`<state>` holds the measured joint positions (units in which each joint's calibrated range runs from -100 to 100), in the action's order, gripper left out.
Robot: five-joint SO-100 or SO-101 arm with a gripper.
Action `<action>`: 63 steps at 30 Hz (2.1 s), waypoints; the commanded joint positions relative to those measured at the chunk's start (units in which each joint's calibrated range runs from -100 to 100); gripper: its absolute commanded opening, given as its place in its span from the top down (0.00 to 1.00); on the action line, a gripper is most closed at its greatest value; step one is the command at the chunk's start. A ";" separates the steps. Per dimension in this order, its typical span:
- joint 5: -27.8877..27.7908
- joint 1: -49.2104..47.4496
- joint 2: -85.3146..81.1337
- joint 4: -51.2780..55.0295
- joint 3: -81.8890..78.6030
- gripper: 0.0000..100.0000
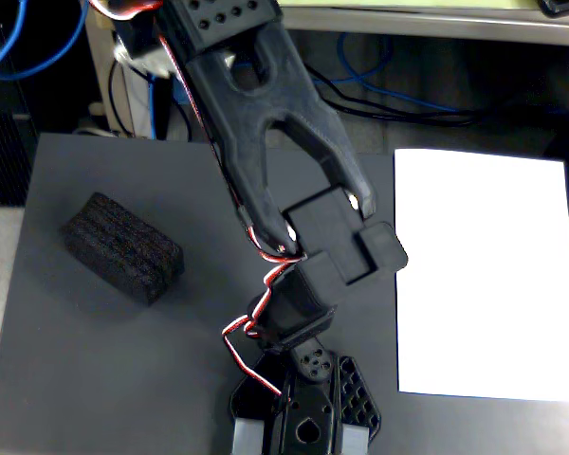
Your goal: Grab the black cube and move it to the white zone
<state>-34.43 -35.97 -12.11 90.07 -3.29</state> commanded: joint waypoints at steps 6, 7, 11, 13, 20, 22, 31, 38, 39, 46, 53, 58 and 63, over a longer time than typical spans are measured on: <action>-8.10 -0.38 -1.20 9.33 -1.15 0.98; -9.04 -0.24 -1.20 9.41 -1.61 0.98; -13.23 0.13 -1.29 9.41 -6.23 0.98; -15.17 0.21 -1.29 9.41 -9.22 0.98; -20.10 -0.38 -9.10 9.41 -18.92 0.98; -22.66 -0.38 -12.71 9.41 -22.64 0.98; -26.96 -0.90 -32.20 9.41 -35.33 0.98; -26.43 -9.73 -38.00 9.41 -35.69 0.98; -26.43 -10.24 -38.00 9.41 -35.60 0.98; -26.43 -12.89 -37.91 9.41 -35.60 0.98; -26.02 -18.93 -37.91 9.50 -35.60 0.98; -20.52 -27.54 -38.00 9.50 -34.15 0.98; -11.61 -38.13 -37.83 9.50 -25.72 0.98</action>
<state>-49.75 -69.35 -49.48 98.72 -34.00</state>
